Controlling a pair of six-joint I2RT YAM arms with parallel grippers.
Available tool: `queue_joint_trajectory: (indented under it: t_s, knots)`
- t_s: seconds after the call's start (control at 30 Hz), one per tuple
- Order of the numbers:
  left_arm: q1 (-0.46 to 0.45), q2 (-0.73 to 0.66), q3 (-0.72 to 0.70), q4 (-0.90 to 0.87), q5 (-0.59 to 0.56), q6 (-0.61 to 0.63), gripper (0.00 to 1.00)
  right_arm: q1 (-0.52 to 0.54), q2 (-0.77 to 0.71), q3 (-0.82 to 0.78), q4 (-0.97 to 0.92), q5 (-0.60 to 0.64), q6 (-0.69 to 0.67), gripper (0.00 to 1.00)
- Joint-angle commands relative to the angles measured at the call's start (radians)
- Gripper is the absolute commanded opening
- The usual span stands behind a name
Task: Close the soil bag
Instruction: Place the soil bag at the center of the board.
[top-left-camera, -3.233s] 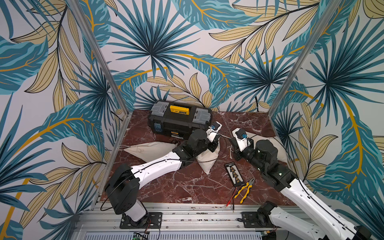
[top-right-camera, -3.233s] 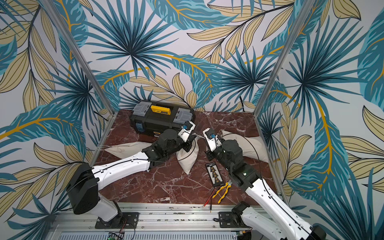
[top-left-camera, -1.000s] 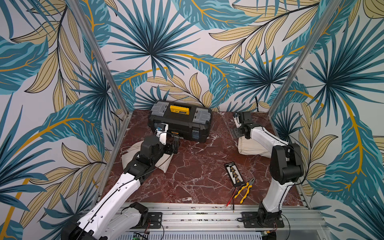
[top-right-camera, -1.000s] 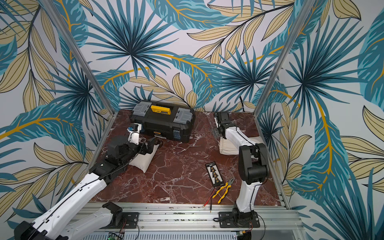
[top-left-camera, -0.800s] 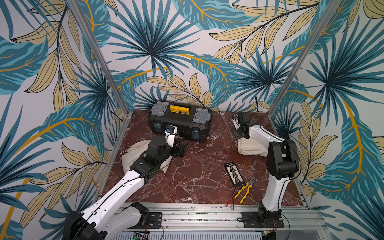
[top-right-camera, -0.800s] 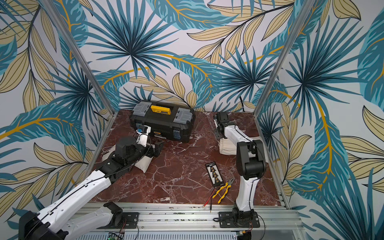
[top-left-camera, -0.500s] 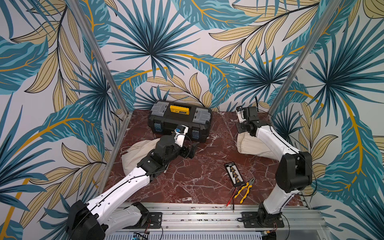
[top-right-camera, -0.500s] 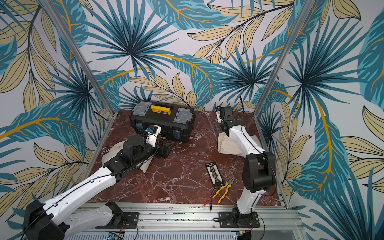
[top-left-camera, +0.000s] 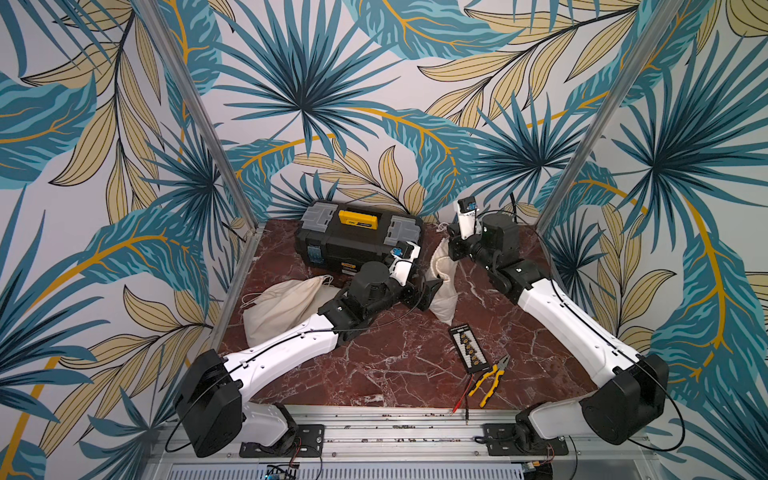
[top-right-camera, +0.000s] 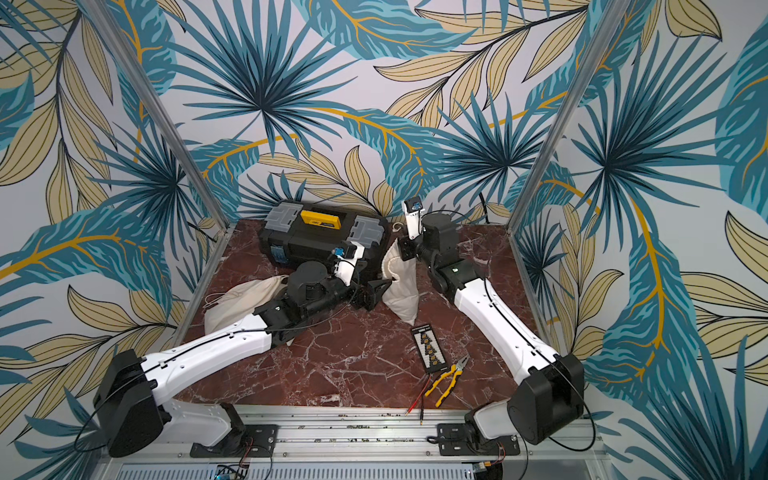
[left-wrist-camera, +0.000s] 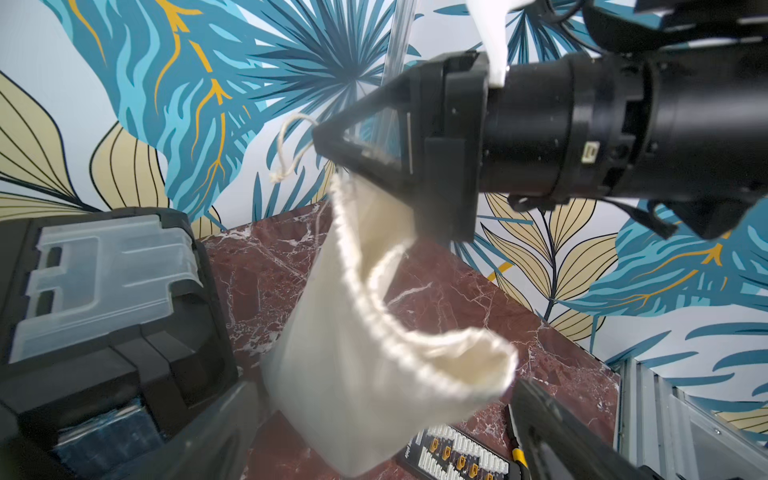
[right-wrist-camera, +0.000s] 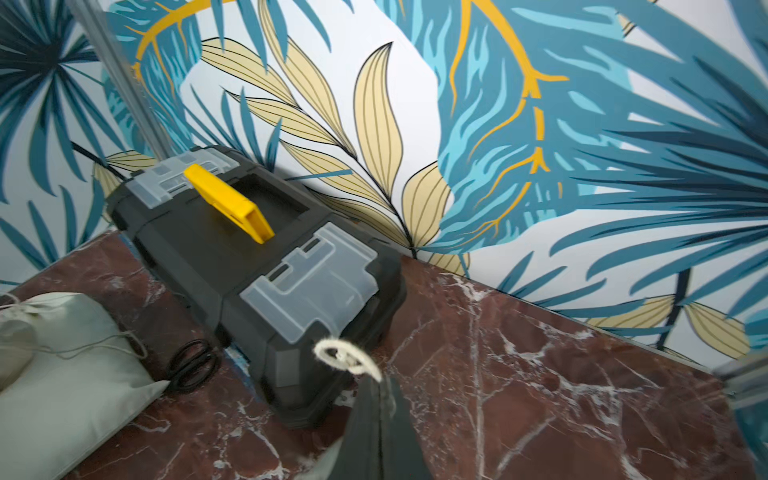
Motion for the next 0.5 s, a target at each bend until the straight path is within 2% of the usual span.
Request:
queue_joint_trajectory:
  t_s: [0.0, 0.07, 0.17, 0.33, 0.47]
  knots:
    - [-0.006, -0.014, -0.015, 0.108, -0.024, -0.055, 1.00, 0.028, -0.029, -0.047, 0.184, -0.052, 0.106, 0.00]
    - [-0.007, -0.025, -0.043, 0.143, -0.042, -0.062, 1.00, 0.042, -0.025, -0.060, 0.225, -0.095, 0.134, 0.00]
    - [-0.006, -0.023, -0.031, 0.081, -0.128, -0.038, 1.00, 0.060, -0.014, -0.070, 0.264, -0.136, 0.159, 0.00]
    - [-0.004, -0.002, -0.045, 0.004, -0.406, 0.061, 1.00, 0.070, -0.031, -0.102, 0.337, -0.186, 0.187, 0.00]
    - [0.017, 0.047, -0.025, -0.046, -0.458, 0.111, 1.00, 0.071, -0.044, -0.120, 0.366, -0.220, 0.196, 0.00]
